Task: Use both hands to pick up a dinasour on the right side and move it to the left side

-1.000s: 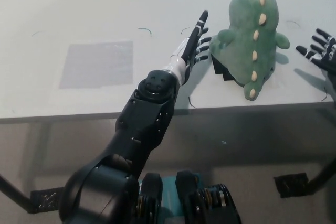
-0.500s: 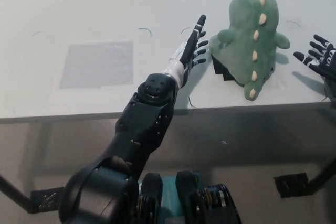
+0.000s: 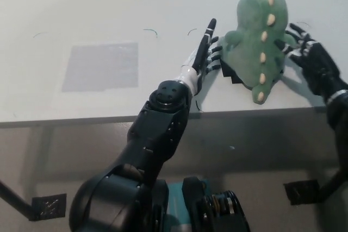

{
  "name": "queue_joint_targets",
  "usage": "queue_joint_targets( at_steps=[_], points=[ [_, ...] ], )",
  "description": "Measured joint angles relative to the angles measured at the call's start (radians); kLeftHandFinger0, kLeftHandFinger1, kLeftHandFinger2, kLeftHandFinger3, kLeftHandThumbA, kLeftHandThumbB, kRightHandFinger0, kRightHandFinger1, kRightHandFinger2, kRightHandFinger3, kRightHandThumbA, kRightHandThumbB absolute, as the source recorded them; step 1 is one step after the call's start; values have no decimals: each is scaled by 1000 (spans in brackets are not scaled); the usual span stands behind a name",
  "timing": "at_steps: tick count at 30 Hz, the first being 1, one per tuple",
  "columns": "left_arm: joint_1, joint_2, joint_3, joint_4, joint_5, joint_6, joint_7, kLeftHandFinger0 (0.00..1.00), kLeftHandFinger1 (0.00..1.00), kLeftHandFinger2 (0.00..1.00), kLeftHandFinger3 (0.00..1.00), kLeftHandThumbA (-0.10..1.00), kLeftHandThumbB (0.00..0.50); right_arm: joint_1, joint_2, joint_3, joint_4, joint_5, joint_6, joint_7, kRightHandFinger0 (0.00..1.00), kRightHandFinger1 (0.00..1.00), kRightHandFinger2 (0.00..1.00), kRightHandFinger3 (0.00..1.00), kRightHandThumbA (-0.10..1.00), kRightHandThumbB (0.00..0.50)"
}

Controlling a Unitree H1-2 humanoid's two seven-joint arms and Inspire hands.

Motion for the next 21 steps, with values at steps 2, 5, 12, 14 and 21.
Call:
queue_joint_targets(
  at_steps=[2, 5, 12, 14, 21],
  points=[
    [-1, -4, -1, 0, 1, 2, 5, 1000, 1000, 1000, 1000, 1000, 430, 0, 13, 1, -7, -6, 8, -12, 1000, 1000, 1000, 1000, 1000, 411],
    [-2, -5, -1, -1, 2, 4, 15, 1000, 1000, 1000, 1000, 1000, 426, 0, 19, 3, -15, -10, 20, -23, 1000, 1000, 1000, 1000, 1000, 378],
    [-10, -12, 3, 0, 1, 4, 28, 1000, 1000, 1000, 1000, 1000, 406, 0, 35, 19, -38, -21, 40, -45, 1000, 1000, 1000, 1000, 1000, 353],
    [-11, -14, 3, 1, 1, 4, 38, 1000, 1000, 1000, 1000, 1000, 398, 0, 42, 26, -41, -27, 40, -52, 1000, 1000, 1000, 1000, 1000, 354],
    [-16, -21, 0, 24, 1, 7, 49, 1000, 1000, 1000, 1000, 1000, 374, 0, 57, 48, -44, -59, 25, -86, 1000, 1000, 1000, 1000, 1000, 374]
  ],
)
